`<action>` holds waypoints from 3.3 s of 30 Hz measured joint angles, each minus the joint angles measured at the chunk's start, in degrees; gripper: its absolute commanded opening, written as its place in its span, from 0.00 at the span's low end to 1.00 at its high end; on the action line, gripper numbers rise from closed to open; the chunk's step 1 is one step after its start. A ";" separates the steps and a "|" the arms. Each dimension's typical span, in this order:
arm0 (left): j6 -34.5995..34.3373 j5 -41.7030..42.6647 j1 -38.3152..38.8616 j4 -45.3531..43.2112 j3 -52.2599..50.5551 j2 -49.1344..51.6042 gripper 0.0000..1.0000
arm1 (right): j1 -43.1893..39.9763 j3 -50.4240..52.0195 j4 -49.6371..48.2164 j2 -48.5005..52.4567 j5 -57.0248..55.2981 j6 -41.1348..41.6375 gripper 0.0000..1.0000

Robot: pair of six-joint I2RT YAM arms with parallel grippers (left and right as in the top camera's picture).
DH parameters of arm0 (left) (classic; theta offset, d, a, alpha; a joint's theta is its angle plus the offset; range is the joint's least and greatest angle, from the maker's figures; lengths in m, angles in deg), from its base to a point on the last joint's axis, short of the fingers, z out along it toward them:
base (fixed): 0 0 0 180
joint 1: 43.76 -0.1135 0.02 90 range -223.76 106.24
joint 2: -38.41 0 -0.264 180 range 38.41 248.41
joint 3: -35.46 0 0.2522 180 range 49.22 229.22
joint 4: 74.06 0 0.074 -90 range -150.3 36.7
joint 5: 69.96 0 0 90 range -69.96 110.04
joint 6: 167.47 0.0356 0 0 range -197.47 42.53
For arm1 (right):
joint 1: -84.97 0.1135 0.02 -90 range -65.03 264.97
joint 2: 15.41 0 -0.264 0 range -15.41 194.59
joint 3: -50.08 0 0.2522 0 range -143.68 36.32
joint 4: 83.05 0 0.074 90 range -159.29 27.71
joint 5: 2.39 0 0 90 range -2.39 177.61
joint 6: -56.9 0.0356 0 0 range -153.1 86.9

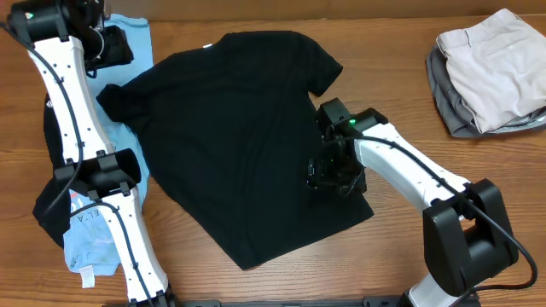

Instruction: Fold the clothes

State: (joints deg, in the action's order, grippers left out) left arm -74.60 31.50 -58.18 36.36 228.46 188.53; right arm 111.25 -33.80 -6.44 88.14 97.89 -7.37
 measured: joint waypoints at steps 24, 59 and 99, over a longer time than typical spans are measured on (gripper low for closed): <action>0.00 20.33 0.11 -4.85 0.04 -16.35 0.77 | -12.35 11.61 -19.87 -1.09 4.59 -0.26 0.69; 0.46 12.87 10.80 -9.07 -0.04 -11.87 0.92 | -34.77 -31.95 -8.96 15.34 2.58 -6.34 1.00; 0.46 6.62 8.87 -3.39 -38.60 -35.95 0.76 | -9.94 12.68 4.83 -32.41 -5.88 19.04 0.92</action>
State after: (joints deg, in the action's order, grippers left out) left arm -74.14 38.12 -49.30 32.98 189.86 152.58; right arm 101.30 -21.13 -1.61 55.73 92.01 11.67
